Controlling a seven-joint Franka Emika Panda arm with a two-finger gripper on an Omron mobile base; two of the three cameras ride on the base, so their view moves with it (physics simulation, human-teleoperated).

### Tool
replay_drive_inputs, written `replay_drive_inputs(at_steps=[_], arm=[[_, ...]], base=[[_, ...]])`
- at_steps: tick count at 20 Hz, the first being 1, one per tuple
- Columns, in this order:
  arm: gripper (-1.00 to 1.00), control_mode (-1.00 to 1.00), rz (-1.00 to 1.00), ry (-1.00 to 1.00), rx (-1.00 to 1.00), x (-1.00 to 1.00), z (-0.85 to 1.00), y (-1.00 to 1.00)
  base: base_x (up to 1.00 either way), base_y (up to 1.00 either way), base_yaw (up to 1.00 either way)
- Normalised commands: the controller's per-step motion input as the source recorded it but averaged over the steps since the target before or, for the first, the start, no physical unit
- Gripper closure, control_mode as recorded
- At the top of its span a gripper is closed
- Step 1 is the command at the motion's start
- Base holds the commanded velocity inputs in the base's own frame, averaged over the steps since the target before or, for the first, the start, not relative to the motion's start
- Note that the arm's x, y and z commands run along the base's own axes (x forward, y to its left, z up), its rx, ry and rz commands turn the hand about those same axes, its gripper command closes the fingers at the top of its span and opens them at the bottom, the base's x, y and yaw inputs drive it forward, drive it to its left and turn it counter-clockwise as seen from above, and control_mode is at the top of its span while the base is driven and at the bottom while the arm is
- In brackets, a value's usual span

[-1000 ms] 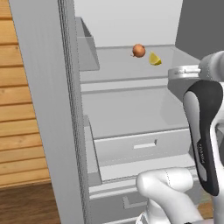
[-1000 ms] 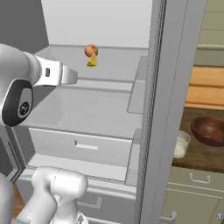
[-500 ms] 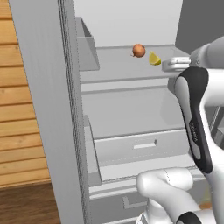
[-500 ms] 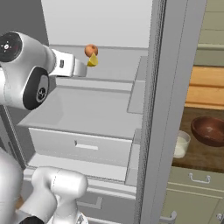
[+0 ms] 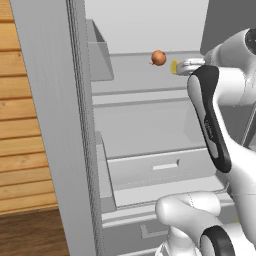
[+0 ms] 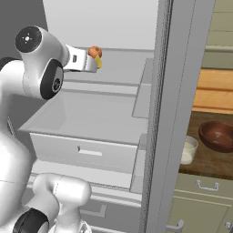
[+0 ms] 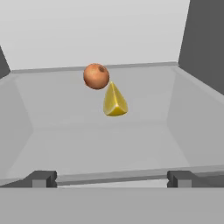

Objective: Grab a lemon wedge from the fridge and one ice cube from the ice bowl, and put them in the glass of lemonade.

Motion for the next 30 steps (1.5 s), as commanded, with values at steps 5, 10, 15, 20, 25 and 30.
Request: replay_drive_inputs(at_steps=[5,10,15,20,25,30], arm=[[-1.0,-1.0,0.0,0.02,0.0,0.44,-0.15,0.0],[-1.0,-1.0,0.0,0.0,0.0,0.37,-0.05,-0.03],[-1.0,-1.0,0.0,0.0,0.0,0.33,-0.03,-0.12],[-1.0,-1.0,0.0,0.0,0.0,0.42,-0.11,-0.1],[-1.0,-1.0,0.0,0.04,0.0,0.48,-0.14,0.0],[-1.0,-1.0,0.0,0.05,0.0,0.46,-0.08,0.0]], base=[[0.0,0.0,0.0],[0.0,0.0,0.0],[0.0,0.0,0.0],[0.0,0.0,0.0],[0.0,0.0,0.0],[0.0,0.0,0.0]])
